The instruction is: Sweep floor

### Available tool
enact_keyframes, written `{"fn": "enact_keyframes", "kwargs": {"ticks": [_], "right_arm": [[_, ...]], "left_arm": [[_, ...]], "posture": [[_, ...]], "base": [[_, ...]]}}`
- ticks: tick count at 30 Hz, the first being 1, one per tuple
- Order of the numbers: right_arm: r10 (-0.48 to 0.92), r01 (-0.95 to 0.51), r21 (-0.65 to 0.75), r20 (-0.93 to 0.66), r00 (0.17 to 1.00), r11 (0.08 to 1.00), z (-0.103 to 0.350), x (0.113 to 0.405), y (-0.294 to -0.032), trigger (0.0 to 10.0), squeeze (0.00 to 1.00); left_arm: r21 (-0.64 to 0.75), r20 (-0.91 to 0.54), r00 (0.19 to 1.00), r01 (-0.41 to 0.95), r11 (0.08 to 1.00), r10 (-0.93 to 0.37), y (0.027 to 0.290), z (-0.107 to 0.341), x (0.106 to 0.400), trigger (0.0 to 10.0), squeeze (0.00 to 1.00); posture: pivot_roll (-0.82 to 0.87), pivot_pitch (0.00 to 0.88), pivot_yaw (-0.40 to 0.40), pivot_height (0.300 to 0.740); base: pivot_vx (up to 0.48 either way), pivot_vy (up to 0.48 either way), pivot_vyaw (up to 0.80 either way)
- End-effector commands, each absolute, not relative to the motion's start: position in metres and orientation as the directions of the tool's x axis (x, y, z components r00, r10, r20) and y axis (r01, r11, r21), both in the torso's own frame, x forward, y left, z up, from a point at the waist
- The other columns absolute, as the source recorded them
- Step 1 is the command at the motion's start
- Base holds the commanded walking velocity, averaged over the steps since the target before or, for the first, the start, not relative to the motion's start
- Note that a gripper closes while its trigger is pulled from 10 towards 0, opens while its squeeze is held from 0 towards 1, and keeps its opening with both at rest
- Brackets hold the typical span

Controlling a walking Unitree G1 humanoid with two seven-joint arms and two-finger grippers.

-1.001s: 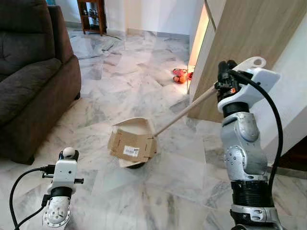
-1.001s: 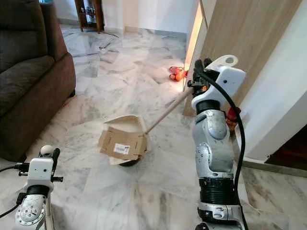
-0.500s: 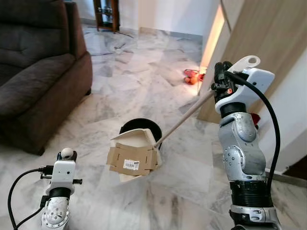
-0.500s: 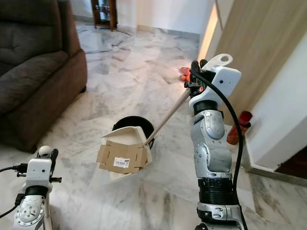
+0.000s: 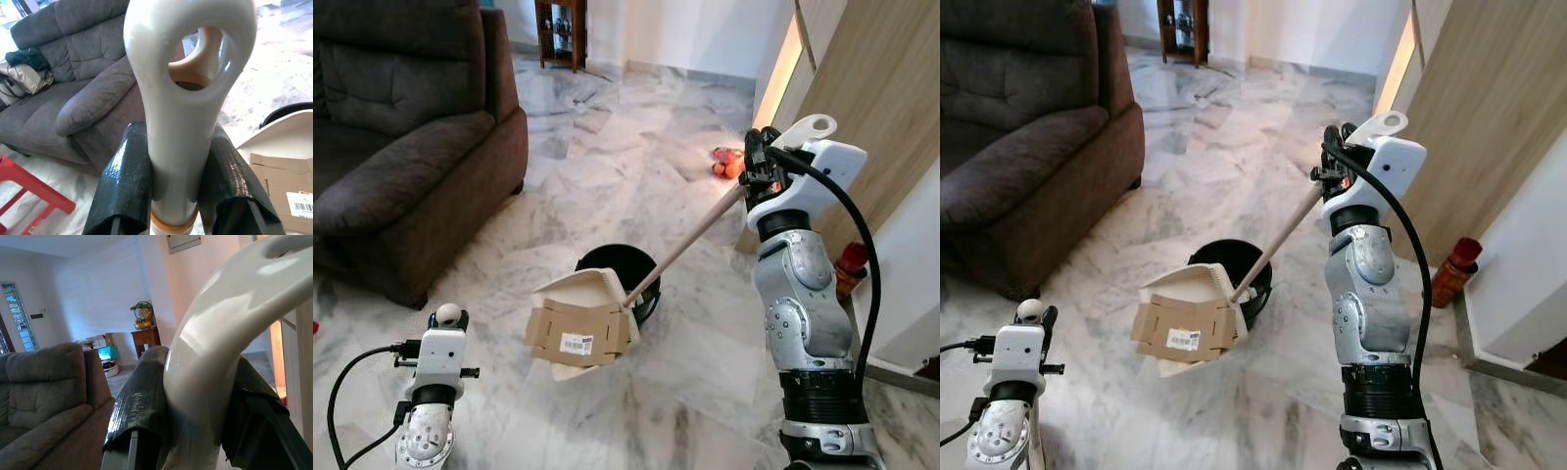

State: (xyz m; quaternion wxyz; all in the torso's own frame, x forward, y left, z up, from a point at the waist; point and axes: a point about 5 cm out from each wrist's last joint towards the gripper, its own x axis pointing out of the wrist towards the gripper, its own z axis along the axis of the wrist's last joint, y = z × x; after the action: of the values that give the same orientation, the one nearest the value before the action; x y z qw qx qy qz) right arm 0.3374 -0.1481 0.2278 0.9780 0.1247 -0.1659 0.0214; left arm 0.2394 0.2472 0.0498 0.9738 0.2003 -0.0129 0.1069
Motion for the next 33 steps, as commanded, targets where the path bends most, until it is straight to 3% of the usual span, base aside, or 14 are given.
{"fn": "enact_keyframes", "kwargs": {"ticks": [1,33], "right_arm": [[-0.003,-0.105,0.24,0.411,0.912,0.965,0.2471,0.3335,-0.1485,10.0,0.0],[0.02,-0.122,0.22,0.418,0.908,0.968,0.2483,0.3323,-0.1437,10.0,0.0]], "left_arm": [[0.398,0.098,0.975,-0.223,0.89,0.201,0.2483,0.0549,0.2419,10.0,0.0],[0.402,0.101,0.973,-0.233,0.886,0.21,0.2508,0.0555,0.2415,10.0,0.0]], "posture": [[0.1,0.0,-0.06,0.74],[0.11,0.0,-0.06,0.74]], "base": [[0.262,0.0,0.0],[0.272,0.0,0.07]]}}
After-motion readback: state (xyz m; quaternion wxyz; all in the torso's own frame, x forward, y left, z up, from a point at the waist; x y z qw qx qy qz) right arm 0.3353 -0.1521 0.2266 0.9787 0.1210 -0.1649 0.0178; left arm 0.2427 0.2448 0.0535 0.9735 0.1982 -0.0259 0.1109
